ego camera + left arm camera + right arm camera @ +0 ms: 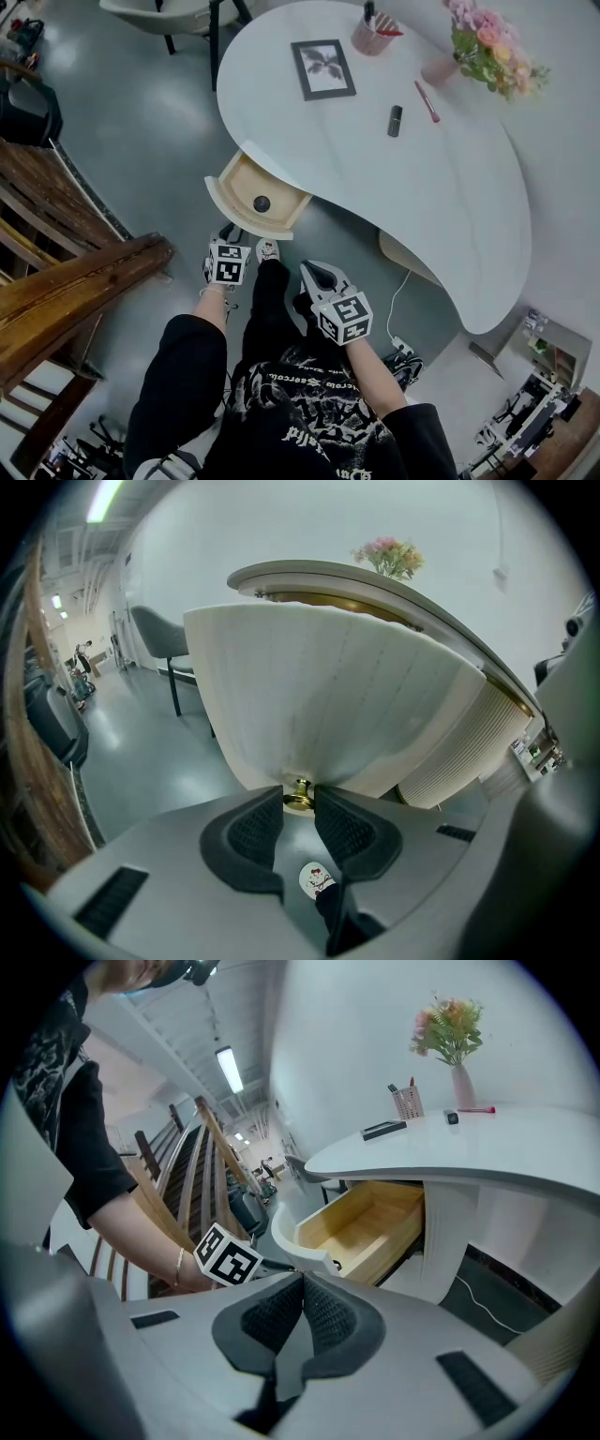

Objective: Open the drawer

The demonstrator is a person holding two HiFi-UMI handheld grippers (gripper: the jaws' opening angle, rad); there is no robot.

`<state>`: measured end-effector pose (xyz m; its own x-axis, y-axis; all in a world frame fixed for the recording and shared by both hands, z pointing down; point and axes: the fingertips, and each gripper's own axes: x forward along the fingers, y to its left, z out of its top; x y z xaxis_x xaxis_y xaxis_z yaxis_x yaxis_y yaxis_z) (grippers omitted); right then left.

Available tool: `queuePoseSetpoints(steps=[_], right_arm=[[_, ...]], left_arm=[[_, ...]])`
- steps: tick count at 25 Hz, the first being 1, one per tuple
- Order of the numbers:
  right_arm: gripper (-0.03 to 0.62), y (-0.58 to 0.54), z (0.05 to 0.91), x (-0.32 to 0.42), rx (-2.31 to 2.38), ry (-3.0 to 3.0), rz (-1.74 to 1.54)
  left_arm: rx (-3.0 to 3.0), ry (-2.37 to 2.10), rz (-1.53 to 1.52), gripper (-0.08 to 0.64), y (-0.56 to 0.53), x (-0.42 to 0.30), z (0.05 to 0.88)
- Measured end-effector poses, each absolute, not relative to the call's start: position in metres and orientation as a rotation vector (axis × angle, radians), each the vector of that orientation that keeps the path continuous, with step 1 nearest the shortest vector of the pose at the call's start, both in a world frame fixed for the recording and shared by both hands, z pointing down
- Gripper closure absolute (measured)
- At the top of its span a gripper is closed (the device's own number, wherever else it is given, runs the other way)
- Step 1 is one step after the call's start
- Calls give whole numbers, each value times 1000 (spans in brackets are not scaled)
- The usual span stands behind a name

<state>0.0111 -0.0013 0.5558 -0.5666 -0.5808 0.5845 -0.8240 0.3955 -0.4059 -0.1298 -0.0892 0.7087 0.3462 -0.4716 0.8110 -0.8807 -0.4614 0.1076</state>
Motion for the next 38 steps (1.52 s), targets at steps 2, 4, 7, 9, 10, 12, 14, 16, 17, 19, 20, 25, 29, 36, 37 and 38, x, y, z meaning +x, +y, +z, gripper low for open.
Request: queuePoseSetpoints(steps=[2,4,7,9,10,12,14,16,17,19,20,25,29,36,37,38], right_arm=[[566,-1,555,10,1217,-2309,969],[566,-1,555,8,1215,-2311,967],[566,0,555,6,1206,-2313,968],[566,2,556,6,1197,-2308,970],[566,2,557,6,1192,-2307,969],[566,2,558,4,1187,-2306,970],[566,2,559,2,1185,-2305,974],[566,3,561,0,1176,-2304,985],[566,4,561,-1,1171,-2304,990],[566,4,562,-2,1166,-2304,991],[566,4,562,-3,1165,-2305,990],[566,4,563,-7,1158,-2303,985],[566,7,563,-12,1136,-2307,985],[566,10,561,-15,1137,-2303,975],[566,10,561,-15,1140,-2302,975],[566,9,561,-15,1143,-2300,976]], left_arm=[[2059,-1170,986,448,-87,-131,710],[2055,-1168,984,448,-86,-132,710],[2064,-1178,980,448,-85,-134,708],[2064,-1185,977,448,-83,-135,707],[2064,-1186,978,448,-83,-136,707],[2060,-1185,982,448,-82,-137,709],[2056,-1189,979,448,-80,-140,709],[2061,-1189,972,448,-79,-142,708],[2064,-1186,971,448,-77,-142,708],[2066,-1183,971,448,-76,-144,708],[2063,-1184,970,448,-75,-144,708],[2059,-1194,967,448,-71,-150,710],[2065,-1184,972,448,-68,-154,711],[2053,-1193,956,448,-64,-157,711],[2052,-1192,954,448,-63,-157,710],[2053,-1193,953,448,-63,-157,710]])
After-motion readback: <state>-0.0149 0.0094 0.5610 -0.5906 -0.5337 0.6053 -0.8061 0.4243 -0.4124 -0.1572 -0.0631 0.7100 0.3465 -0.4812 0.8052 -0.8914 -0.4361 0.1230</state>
